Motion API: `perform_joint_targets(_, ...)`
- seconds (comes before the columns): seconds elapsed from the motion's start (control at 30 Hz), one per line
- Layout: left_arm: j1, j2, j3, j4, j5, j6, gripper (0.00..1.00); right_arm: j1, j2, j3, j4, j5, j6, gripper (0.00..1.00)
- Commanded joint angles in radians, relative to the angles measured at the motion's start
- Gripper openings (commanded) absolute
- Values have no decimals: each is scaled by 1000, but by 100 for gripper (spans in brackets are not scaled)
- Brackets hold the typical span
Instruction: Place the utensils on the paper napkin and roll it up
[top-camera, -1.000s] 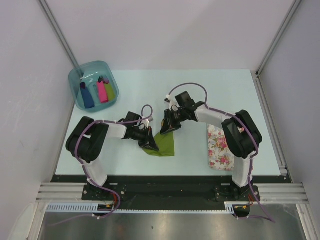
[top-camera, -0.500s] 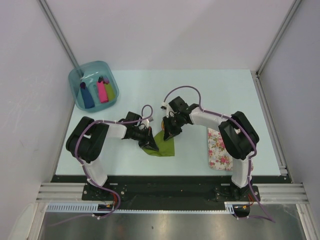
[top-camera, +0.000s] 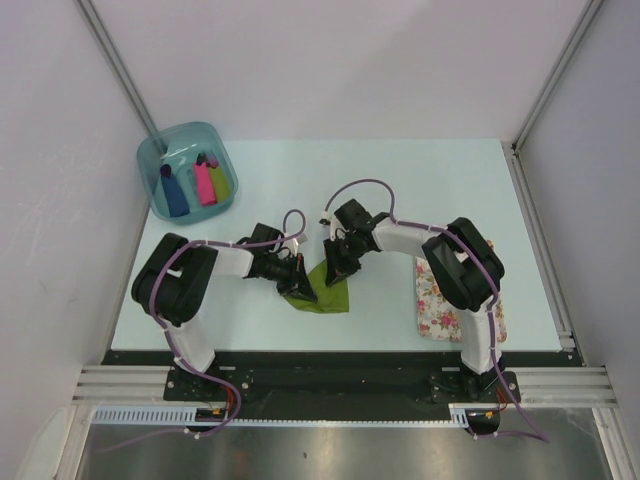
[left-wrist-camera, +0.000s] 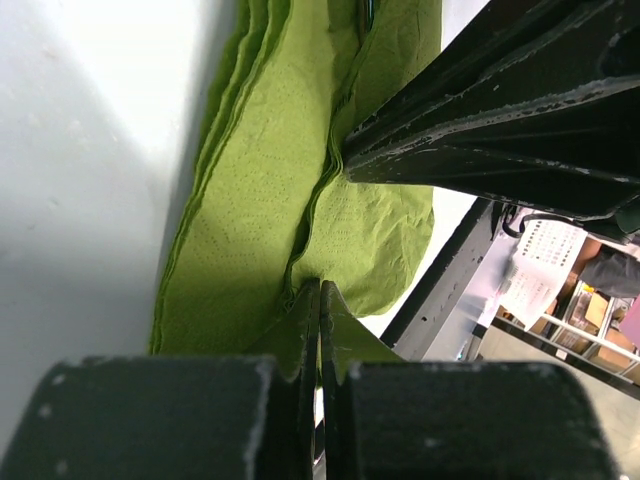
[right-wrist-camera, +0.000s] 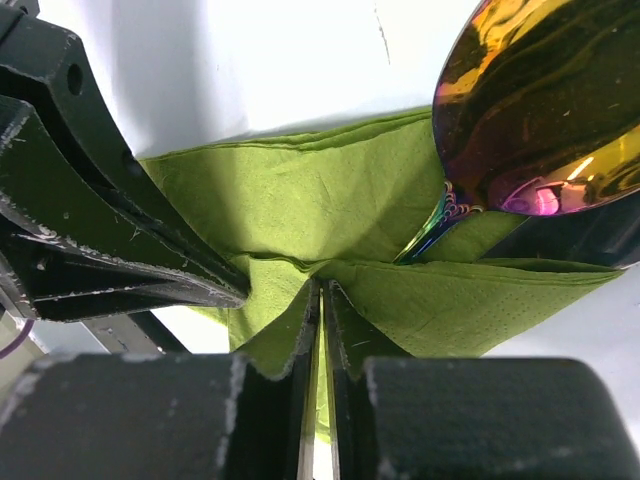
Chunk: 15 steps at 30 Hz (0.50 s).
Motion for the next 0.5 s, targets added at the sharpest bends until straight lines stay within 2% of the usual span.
perform_joint_targets(0.0, 5, -24, -3, -1, -55, 49, 0, 5, -21, 26, 11, 35, -1, 10)
perform_joint_targets(0.2, 5, -33, -2, 8, -53, 45, 0, 23, 10, 36, -32, 109, -33, 8)
perform_joint_targets(0.27, 14, -70, -11, 37, -40, 35, 4, 26, 31, 26, -40, 126, -52, 7)
perform_joint_targets(0.37, 36, -162, -35, 138, 11, 5, 15, 26, 44, 2, -27, 129, -66, 6)
perform_joint_targets(0.4, 36, -180, -35, 157, 41, 8, 22, 26, 47, -3, -23, 130, -64, 6)
perform_joint_targets(0.47, 22, -229, -25, 182, 88, 35, 26, 23, 53, -12, -11, 113, -63, 5)
